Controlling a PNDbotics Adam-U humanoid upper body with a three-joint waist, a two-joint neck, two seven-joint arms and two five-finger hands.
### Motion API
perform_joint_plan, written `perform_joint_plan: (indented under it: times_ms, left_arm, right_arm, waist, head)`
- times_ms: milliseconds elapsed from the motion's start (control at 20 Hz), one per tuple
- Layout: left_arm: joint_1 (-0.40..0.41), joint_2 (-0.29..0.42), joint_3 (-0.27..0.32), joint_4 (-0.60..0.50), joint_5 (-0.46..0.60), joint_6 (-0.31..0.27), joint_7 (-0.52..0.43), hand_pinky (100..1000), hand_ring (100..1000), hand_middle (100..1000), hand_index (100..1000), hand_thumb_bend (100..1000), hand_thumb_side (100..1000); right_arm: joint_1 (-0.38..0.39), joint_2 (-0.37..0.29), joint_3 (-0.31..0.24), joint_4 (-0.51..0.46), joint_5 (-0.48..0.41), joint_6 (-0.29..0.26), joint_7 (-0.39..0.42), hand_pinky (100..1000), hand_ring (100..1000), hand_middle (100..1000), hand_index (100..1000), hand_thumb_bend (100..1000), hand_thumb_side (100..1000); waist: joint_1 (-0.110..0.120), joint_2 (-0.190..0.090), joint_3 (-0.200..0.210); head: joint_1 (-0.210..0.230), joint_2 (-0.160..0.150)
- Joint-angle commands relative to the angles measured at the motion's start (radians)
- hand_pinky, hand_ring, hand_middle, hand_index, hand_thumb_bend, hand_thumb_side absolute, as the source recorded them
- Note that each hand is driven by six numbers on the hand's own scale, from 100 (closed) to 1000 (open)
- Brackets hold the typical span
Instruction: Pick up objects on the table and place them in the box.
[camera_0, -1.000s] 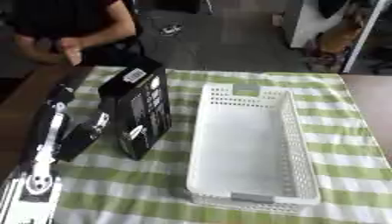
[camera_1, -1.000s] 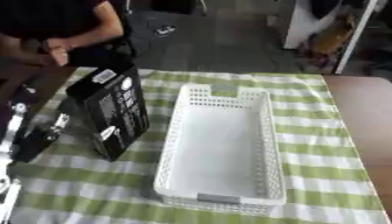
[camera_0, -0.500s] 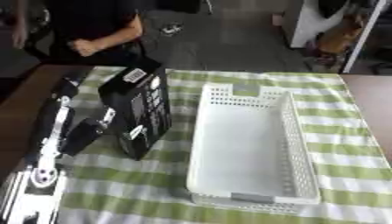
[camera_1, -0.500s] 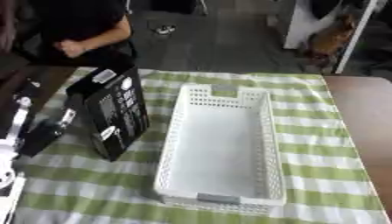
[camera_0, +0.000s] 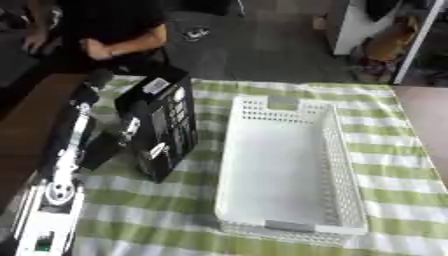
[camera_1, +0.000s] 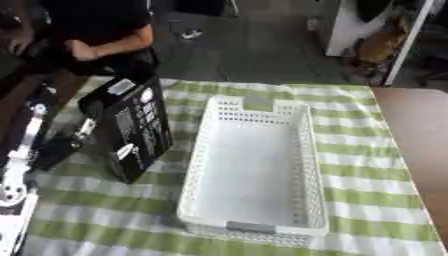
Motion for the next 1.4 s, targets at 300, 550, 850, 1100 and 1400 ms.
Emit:
perform_joint_plan:
  times_ms: [300,550,850,1100,1400]
  left_arm:
    - [-0.047,0.014,-0.006,0.032,-0.007,-0.007,-0.006,888,944,988,974,855,805]
    - [-0.067,0.012,-0.009,0.057,-0.009,-0.01,-0.009,886,944,988,974,857,803]
    - [-0.085,0.013,-0.011,0.082,-0.01,-0.013,-0.012,886,945,990,974,852,804]
    - [-0.097,0.012,-0.009,0.102,-0.01,-0.013,-0.012,886,945,990,974,844,808]
    - [-0.107,0.011,-0.01,0.118,-0.007,-0.014,-0.014,887,945,990,974,839,812]
  right_arm:
    - [-0.005,-0.013,-0.001,-0.008,-0.004,0.0,0.004,757,812,852,967,100,741]
    - [-0.004,-0.012,-0.002,-0.007,-0.004,0.0,0.004,757,812,852,967,100,740]
    - [-0.004,-0.012,-0.002,-0.006,-0.005,0.0,0.005,757,812,852,967,100,740]
    - [-0.003,-0.011,-0.002,-0.006,-0.005,-0.001,0.005,757,813,853,967,100,740]
    - [-0.003,-0.012,-0.003,-0.006,-0.006,-0.001,0.005,757,813,853,967,100,740]
  waist:
    - [0.0,-0.009,-0.002]
    - [-0.001,-0.009,-0.003]
    - [-0.002,-0.009,-0.003]
    - [-0.002,-0.009,-0.003]
    - [-0.003,-0.008,-0.002]
  head:
    - [0.007,-0.007]
    - [0.009,-0.008]
    - [0.011,-0.008]
    - [0.012,-0.008]
    - [0.014,-0.008]
